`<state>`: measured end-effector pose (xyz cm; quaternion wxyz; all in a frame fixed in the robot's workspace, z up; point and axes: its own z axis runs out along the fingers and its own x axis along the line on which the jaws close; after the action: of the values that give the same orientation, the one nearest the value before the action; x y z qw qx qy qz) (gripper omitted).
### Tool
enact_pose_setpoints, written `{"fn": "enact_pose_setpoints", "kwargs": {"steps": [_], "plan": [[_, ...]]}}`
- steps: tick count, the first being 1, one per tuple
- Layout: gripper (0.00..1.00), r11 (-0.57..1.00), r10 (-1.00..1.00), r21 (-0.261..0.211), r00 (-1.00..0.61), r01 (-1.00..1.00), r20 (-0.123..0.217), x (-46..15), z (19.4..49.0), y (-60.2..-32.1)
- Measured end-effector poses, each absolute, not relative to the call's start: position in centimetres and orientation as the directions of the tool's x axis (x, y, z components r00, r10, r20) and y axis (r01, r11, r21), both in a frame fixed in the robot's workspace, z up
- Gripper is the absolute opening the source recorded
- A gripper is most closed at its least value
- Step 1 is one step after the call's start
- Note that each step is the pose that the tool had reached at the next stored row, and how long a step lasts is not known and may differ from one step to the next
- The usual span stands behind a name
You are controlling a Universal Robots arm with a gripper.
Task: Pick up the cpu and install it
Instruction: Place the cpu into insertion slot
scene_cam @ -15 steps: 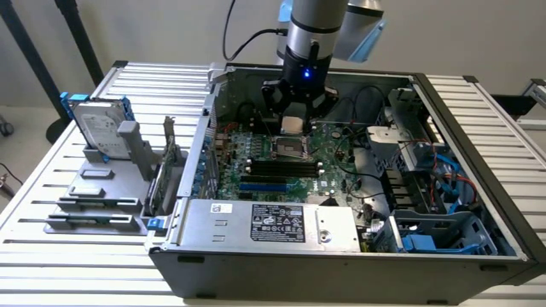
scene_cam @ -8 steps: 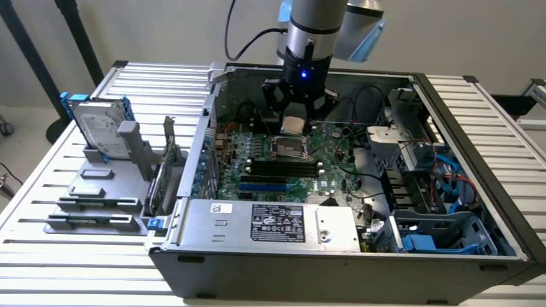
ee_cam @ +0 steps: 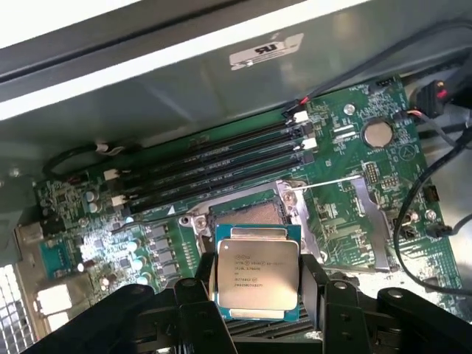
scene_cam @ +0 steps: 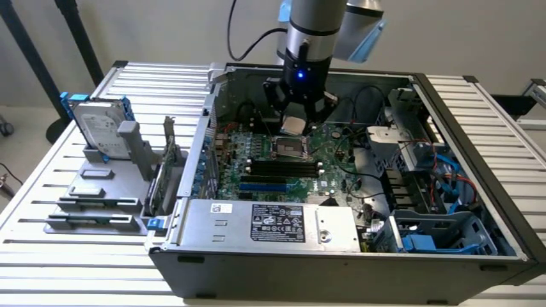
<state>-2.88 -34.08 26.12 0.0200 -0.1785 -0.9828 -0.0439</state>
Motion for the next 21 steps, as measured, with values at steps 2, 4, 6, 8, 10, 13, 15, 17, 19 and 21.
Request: {"fn": "enact_pose_setpoints", "kwargs": {"steps": [2, 4, 6, 8, 10, 13, 15, 17, 19, 21], "plan": [[0.55, 0.919, 0.382, 0.079, -0.922, 0.386, 0.055, -2.88, 26.07, -34.08], [0.55, 0.904, 0.417, 0.079, -0.907, 0.420, 0.055, -2.88, 26.02, -34.08], [0.55, 0.888, 0.449, 0.079, -0.892, 0.452, 0.055, -2.88, 25.97, -34.08], [0.55, 0.871, 0.481, 0.079, -0.875, 0.484, 0.055, -2.88, 25.91, -34.08], [0.55, 0.853, 0.514, 0.079, -0.856, 0.516, 0.055, -2.88, 25.85, -34.07], [0.55, 0.824, 0.559, 0.079, -0.827, 0.562, 0.055, -2.88, 25.76, -34.07], [0.55, 0.803, 0.588, 0.079, -0.807, 0.591, 0.055, -2.88, 25.69, -34.07], [0.55, 0.781, 0.617, 0.079, -0.785, 0.619, 0.055, -2.88, 25.60, -34.07], [0.55, 0.757, 0.646, 0.079, -0.761, 0.648, 0.055, -2.88, 25.51, -34.07], [0.55, 0.733, 0.673, 0.079, -0.737, 0.676, 0.055, -2.88, 25.42, -34.07]]}}
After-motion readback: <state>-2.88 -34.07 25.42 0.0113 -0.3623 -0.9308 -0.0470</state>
